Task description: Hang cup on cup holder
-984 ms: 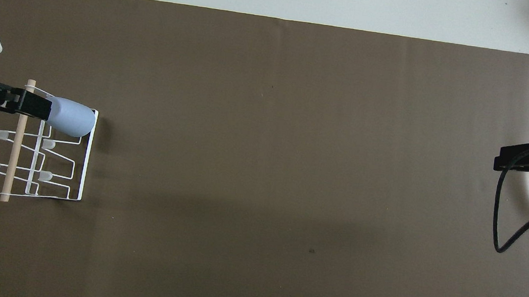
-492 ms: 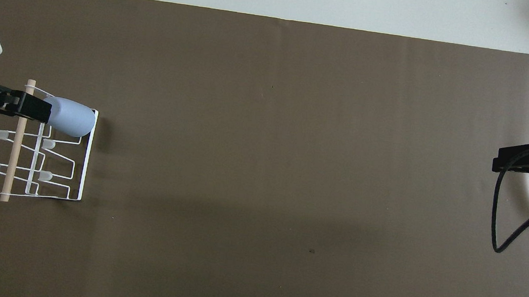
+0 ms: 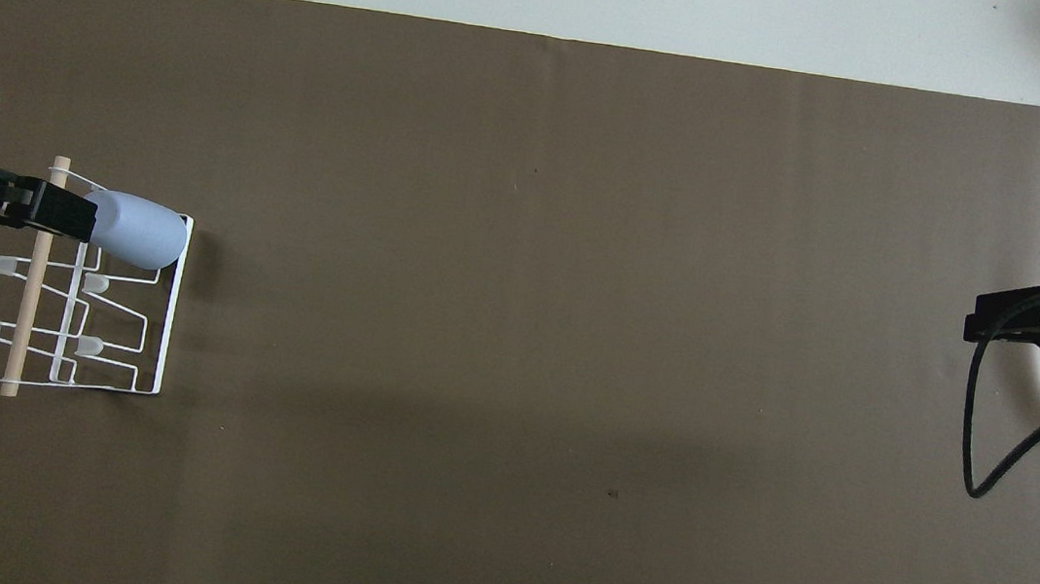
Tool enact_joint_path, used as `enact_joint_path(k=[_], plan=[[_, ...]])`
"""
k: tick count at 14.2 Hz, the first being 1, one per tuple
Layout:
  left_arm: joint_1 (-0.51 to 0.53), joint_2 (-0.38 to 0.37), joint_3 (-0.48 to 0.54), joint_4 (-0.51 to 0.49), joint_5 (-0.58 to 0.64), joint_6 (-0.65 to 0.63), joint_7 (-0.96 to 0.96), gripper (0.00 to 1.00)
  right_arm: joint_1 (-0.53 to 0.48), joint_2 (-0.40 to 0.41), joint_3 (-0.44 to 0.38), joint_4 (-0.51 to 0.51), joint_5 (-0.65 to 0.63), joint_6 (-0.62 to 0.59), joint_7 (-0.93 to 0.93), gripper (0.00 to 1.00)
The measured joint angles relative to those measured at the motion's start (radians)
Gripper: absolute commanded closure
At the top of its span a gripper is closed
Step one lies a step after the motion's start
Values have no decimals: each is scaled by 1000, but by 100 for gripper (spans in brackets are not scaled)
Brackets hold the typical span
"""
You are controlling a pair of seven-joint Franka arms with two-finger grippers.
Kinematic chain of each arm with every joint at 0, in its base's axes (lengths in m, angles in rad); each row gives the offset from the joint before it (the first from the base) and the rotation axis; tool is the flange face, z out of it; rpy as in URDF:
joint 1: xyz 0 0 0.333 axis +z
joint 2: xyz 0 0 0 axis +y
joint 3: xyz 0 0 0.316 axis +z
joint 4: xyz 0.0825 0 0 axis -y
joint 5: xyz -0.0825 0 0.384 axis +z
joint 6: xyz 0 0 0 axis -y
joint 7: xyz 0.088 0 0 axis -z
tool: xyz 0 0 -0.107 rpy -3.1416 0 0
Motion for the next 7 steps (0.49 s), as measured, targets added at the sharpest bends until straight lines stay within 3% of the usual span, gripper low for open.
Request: enact_joint_path(k=[7], plan=[[1,0,52,6,0,-27,-3,0,0,-3,0,-2,0,0,0,0]])
